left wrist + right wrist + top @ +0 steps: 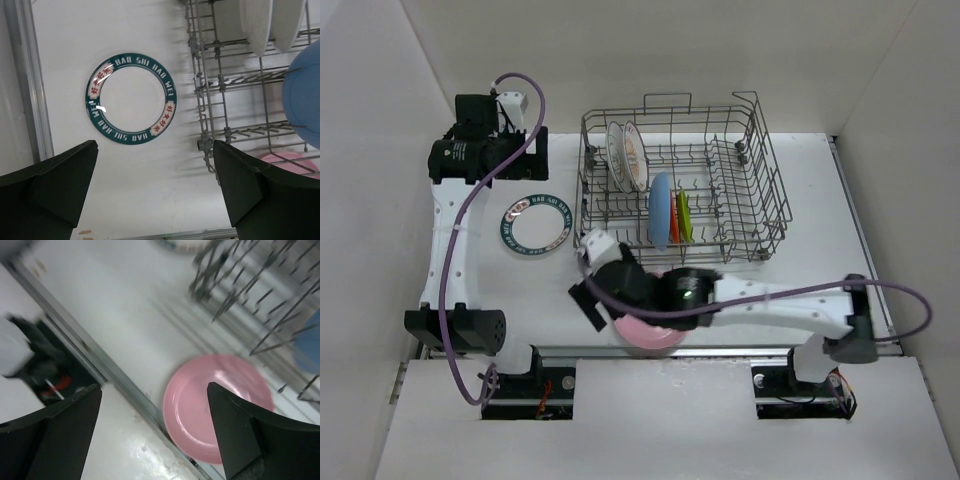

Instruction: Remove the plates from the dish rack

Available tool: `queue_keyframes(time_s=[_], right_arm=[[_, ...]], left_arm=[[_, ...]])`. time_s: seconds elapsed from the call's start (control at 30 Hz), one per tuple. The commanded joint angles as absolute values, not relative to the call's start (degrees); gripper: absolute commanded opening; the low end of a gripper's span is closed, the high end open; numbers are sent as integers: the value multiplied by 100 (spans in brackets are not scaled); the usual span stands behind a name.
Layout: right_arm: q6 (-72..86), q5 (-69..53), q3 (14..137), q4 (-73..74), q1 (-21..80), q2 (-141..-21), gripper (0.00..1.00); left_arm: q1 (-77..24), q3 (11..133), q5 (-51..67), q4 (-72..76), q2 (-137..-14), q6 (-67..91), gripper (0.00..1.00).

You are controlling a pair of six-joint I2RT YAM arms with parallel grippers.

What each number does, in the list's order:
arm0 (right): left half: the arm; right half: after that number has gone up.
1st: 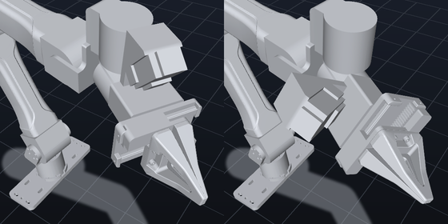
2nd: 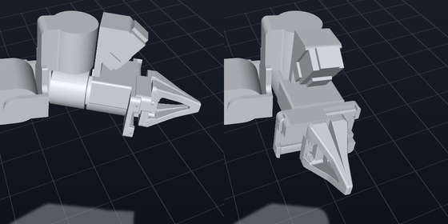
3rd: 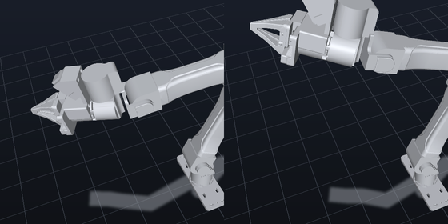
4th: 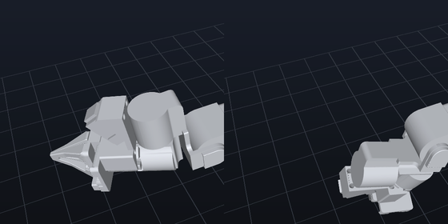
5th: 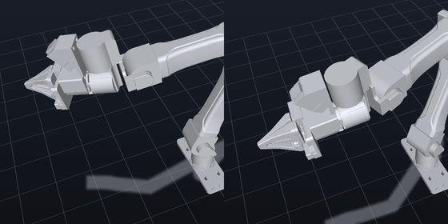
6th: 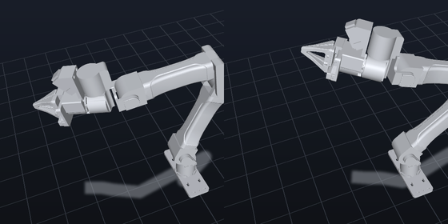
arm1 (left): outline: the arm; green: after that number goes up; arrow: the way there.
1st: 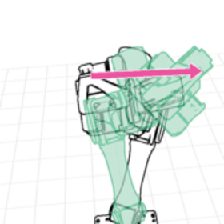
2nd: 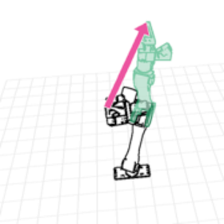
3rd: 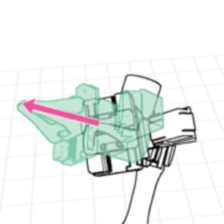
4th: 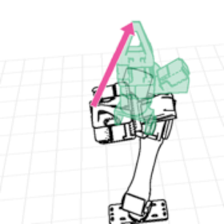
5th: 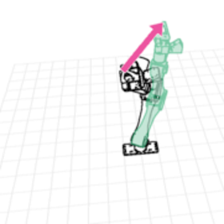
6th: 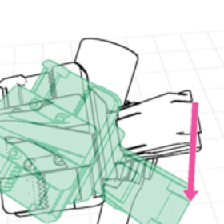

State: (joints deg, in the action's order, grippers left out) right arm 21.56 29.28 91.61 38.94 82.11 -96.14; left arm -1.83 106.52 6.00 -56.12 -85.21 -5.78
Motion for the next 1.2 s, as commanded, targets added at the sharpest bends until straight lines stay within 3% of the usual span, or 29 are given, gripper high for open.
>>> queue_keyframes(time_s=[0.0,0.27,0.6,1.17], right_arm=[[2118,2480,9571,3657,7605,-8615,92],[2294,2663,9114,3243,5776,-7287,92],[2487,1338,8649,2883,3860,-7487,79],[2276,1169,8648,2725,3428,-8437,72]], left_arm=[[-254,11266,1221,-5835,-8762,-756,100],[-923,12768,1152,-6284,-9895,-940,100],[-1512,13201,501,-5513,-11091,-888,100],[-1512,13438,888,-4413,-12427,-483,95]])
